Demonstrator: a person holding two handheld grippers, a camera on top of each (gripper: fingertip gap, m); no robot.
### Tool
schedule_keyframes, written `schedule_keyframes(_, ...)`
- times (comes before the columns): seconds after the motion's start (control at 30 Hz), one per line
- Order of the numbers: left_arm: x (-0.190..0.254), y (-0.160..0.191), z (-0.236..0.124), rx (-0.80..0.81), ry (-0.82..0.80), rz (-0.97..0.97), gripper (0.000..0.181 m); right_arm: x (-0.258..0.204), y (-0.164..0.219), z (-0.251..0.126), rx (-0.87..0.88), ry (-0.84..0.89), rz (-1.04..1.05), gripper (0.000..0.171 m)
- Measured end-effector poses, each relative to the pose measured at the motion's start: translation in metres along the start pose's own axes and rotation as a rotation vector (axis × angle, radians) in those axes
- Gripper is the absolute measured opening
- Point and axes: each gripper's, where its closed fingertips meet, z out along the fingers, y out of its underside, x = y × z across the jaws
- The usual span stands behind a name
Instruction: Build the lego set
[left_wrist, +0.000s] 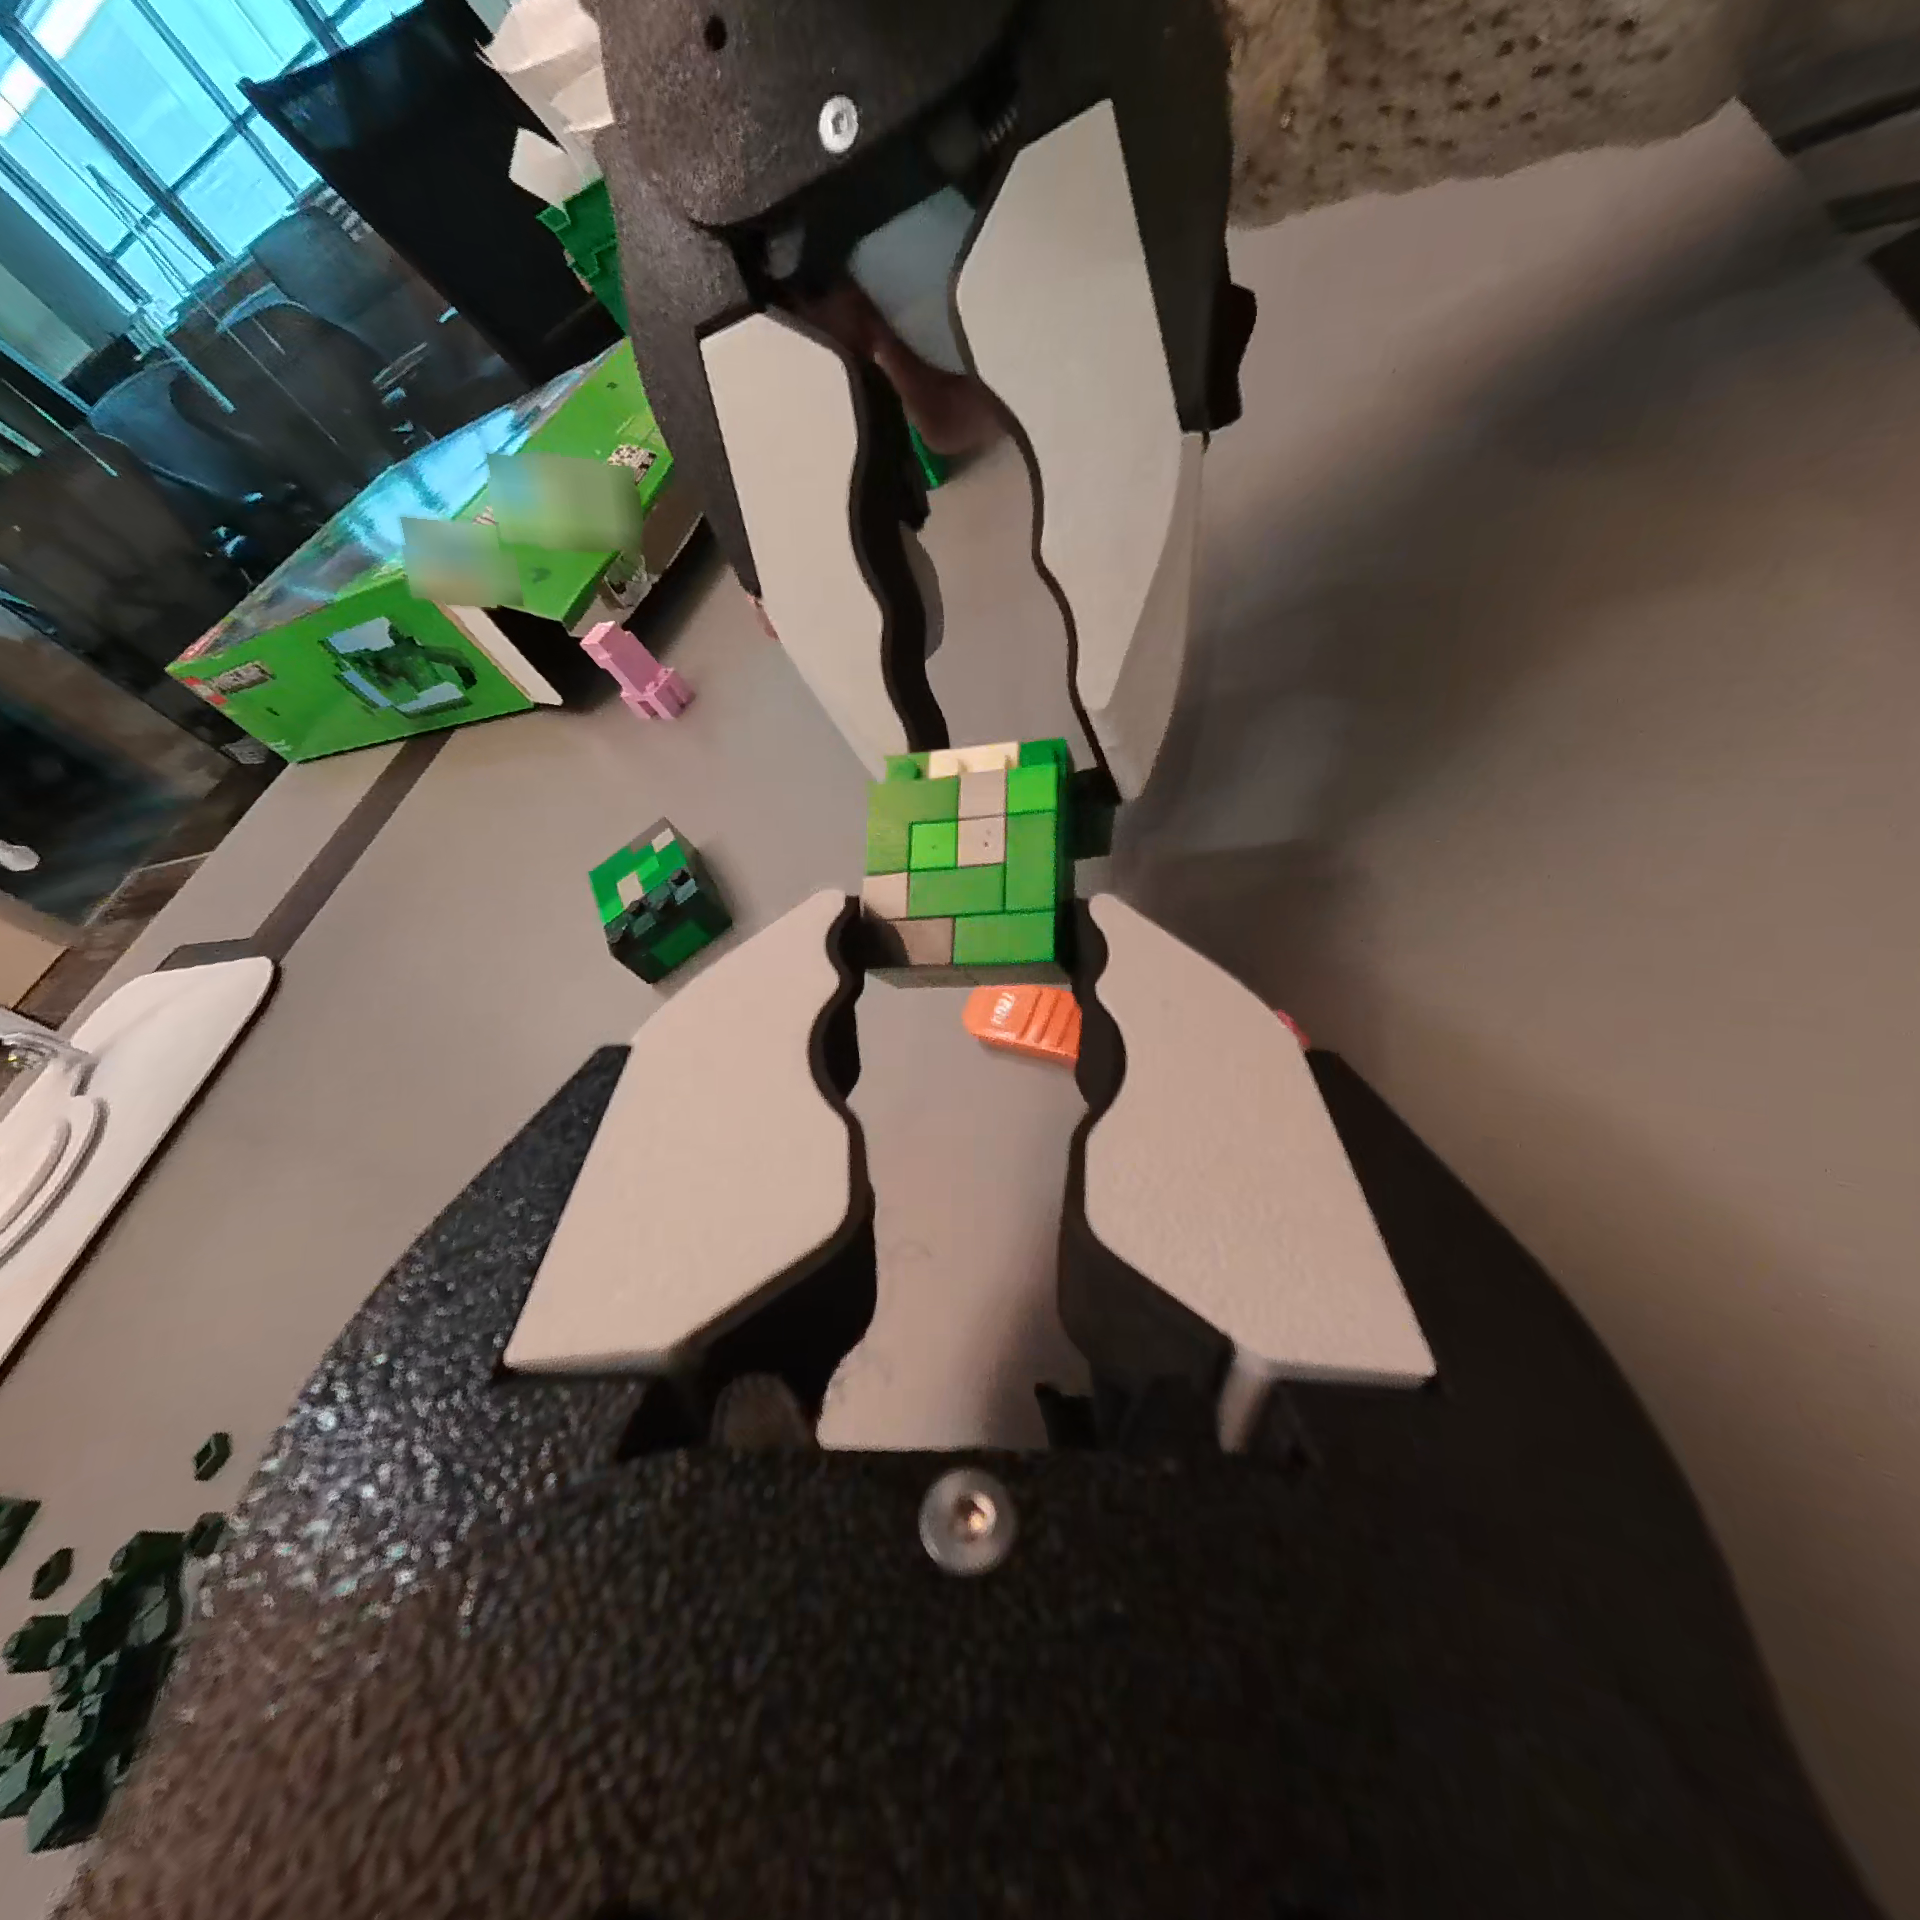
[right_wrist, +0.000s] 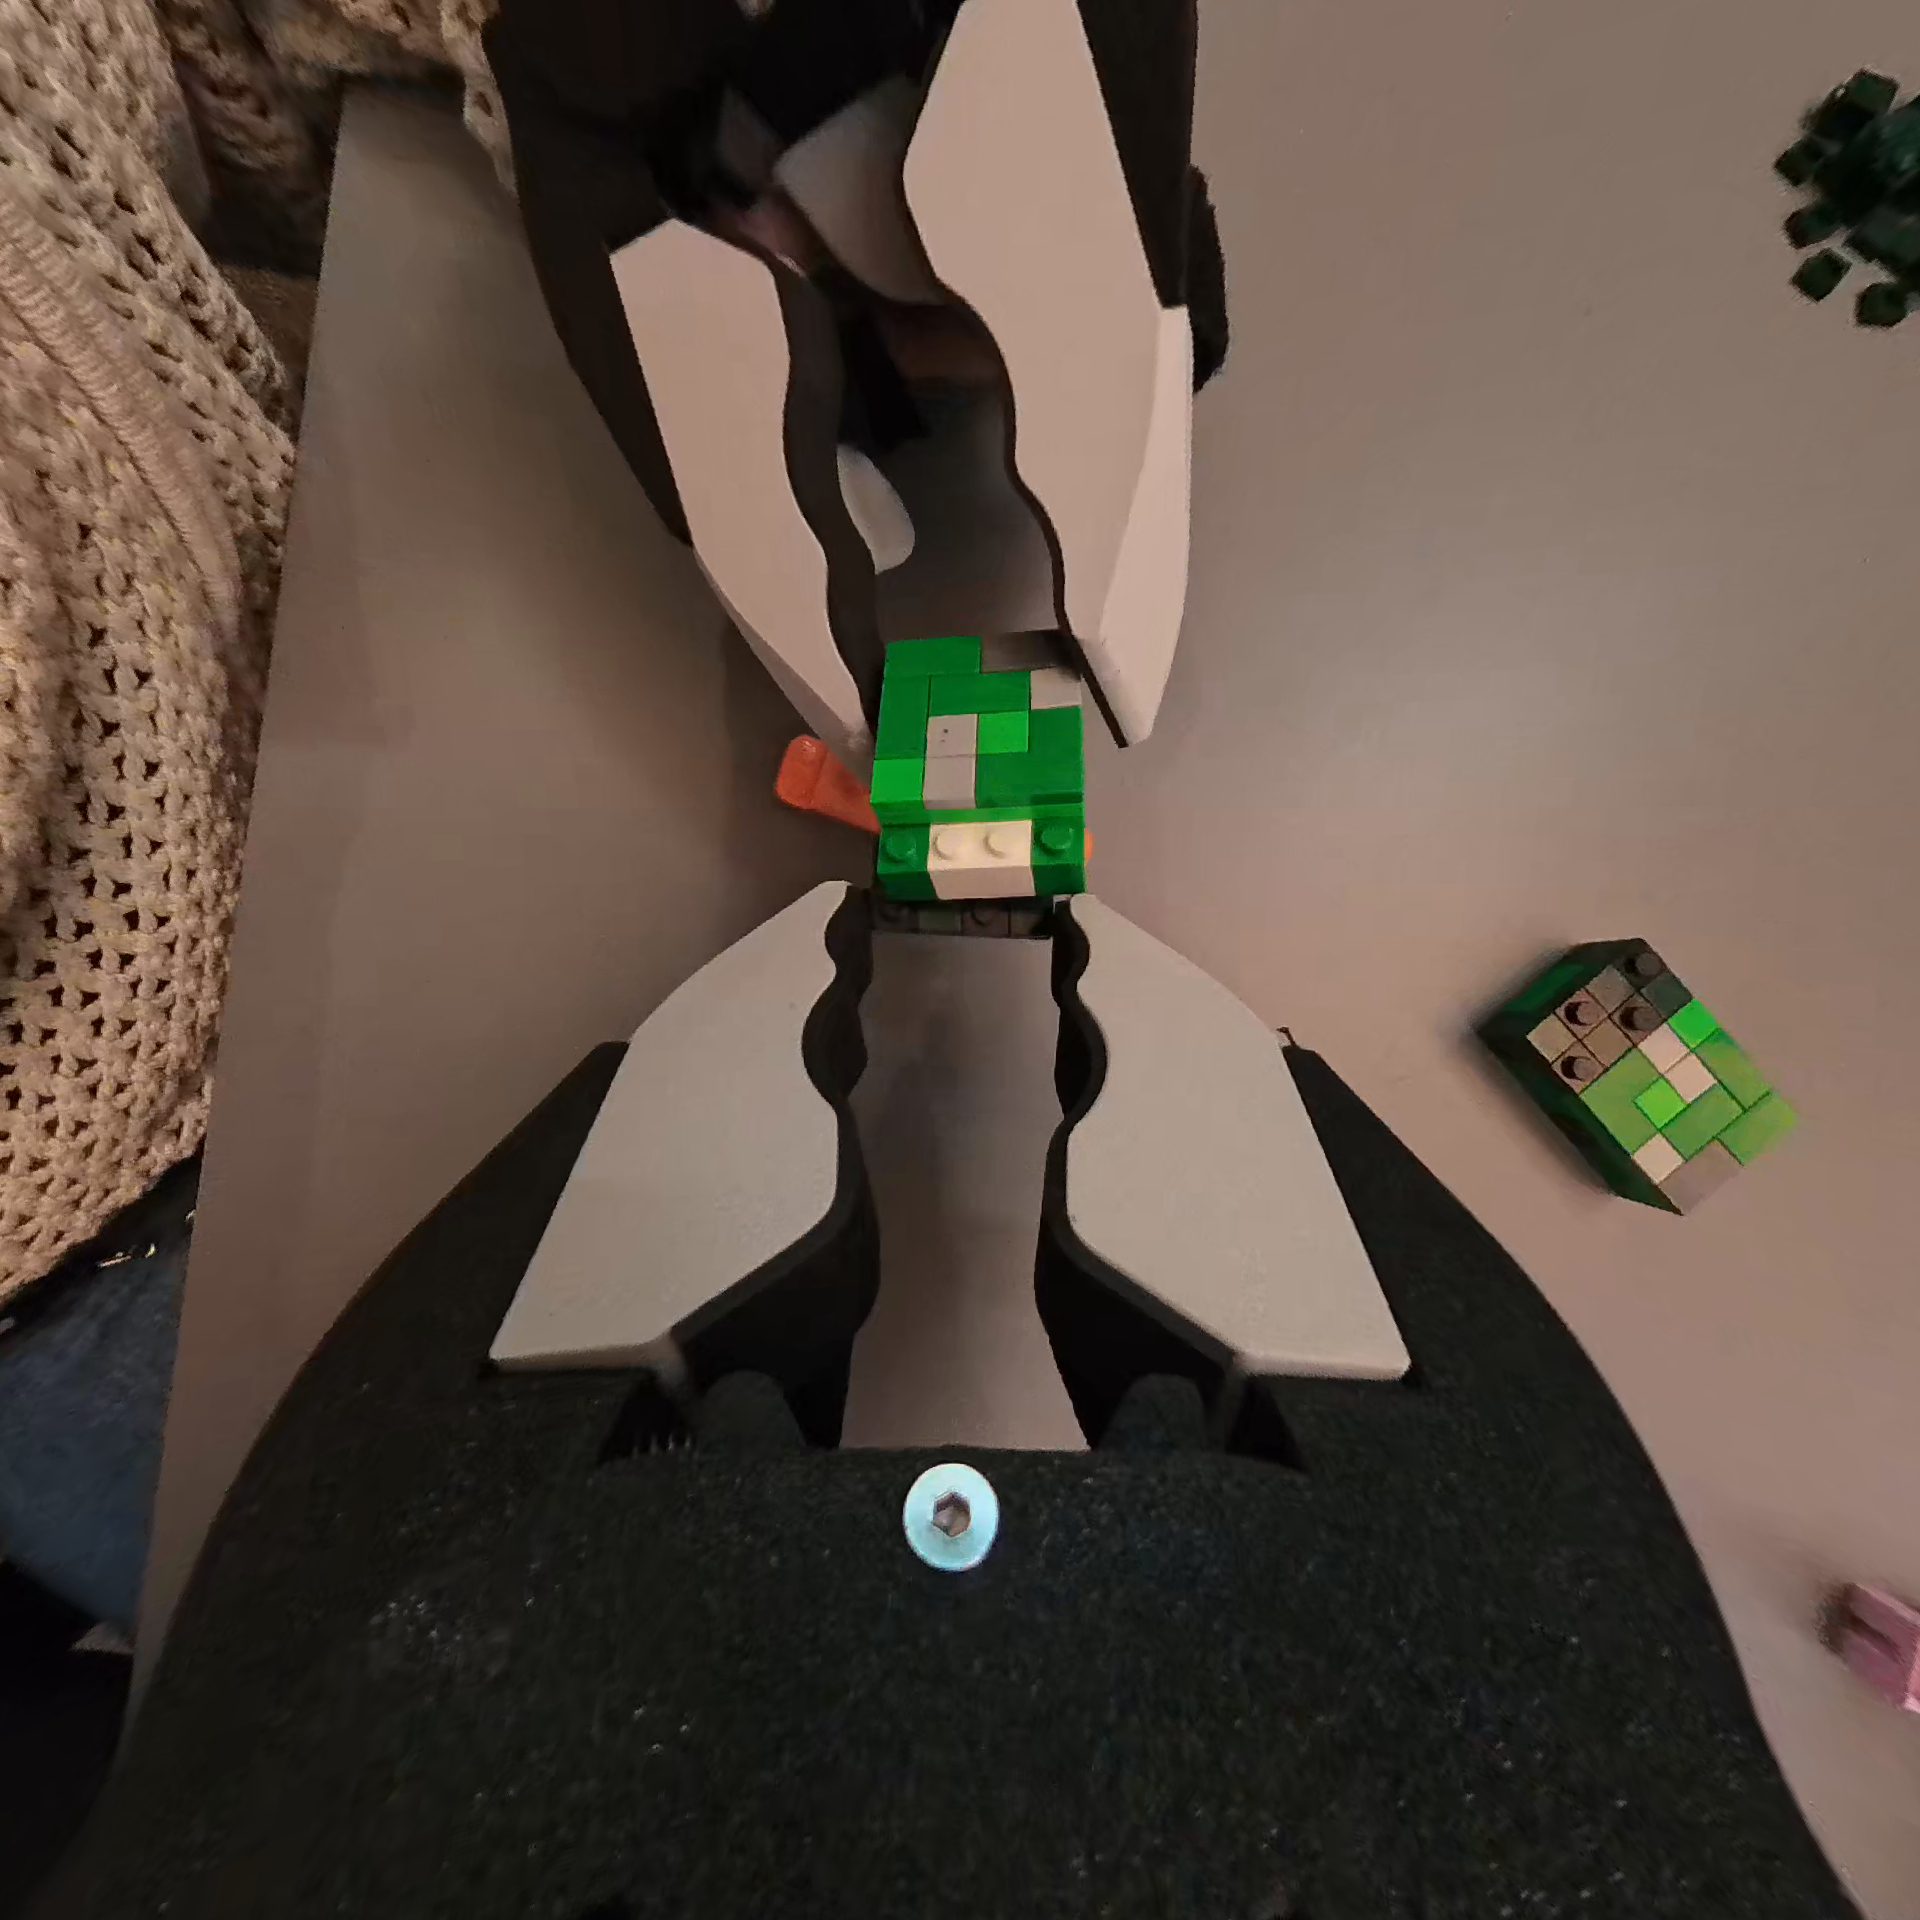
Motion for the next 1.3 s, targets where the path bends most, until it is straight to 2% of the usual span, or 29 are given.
schedule_keyframes(0.3, 0.001, 0.005, 0.001, -0.034, 0.005, 0.005, 0.039, 0.000, 0.003, -0.002, -0.027, 0.019, 0.027, 0.033)
schedule_keyframes(0.37, 0.002, 0.006, 0.002, -0.046, 0.003, 0.025, 0.039, -0.002, 0.022, -0.007, -0.188, -0.003, 0.064, 0.033)
schedule_keyframes(0.5, 0.000, 0.007, 0.003, -0.050, -0.018, 0.043, 0.039, -0.005, 0.073, -0.025, -0.630, 0.013, 0.074, 0.033)
schedule_keyframes(0.53, -0.002, 0.007, 0.002, -0.047, -0.028, 0.036, 0.039, -0.009, 0.081, -0.028, -0.705, 0.001, 0.085, 0.033)
schedule_keyframes(0.6, -0.009, 0.008, 0.001, -0.048, -0.055, 0.018, 0.039, -0.012, 0.085, -0.026, -0.739, -0.017, 0.074, 0.033)
schedule_keyframes(0.8, -0.021, 0.009, -0.003, -0.042, -0.107, -0.013, 0.039, -0.005, 0.084, -0.010, -0.557, 0.002, -0.025, 0.033)
schedule_keyframes(0.9, -0.018, 0.007, -0.003, -0.034, -0.103, 0.000, 0.039, -0.004, 0.079, -0.009, -0.390, 0.049, 0.052, 0.039)
schedule_keyframes(1.07, -0.005, -0.003, -0.001, -0.043, -0.070, 0.107, 0.039, -0.004, 0.056, -0.027, 0.062, 0.136, 0.510, 0.038)
schedule_keyframes(1.13, 0.007, -0.004, 0.006, -0.073, 0.005, 0.141, 0.039, -0.003, 0.048, -0.036, 0.281, 0.103, 0.799, 0.047)
schedule_keyframes(1.2, 0.016, -0.003, 0.016, -0.121, 0.078, 0.201, 0.039, -0.004, 0.044, -0.044, 0.459, -0.019, 1.070, 0.058)
schedule_keyframes(1.23, 0.019, -0.002, 0.020, -0.146, 0.105, 0.239, 0.039, -0.002, 0.046, -0.046, 0.507, -0.066, 1.174, 0.061)
schedule_keyframes(1.3, 0.020, -0.002, 0.029, -0.183, 0.149, 0.300, 0.039, -0.004, 0.059, -0.042, 0.471, -0.112, 1.281, 0.070)
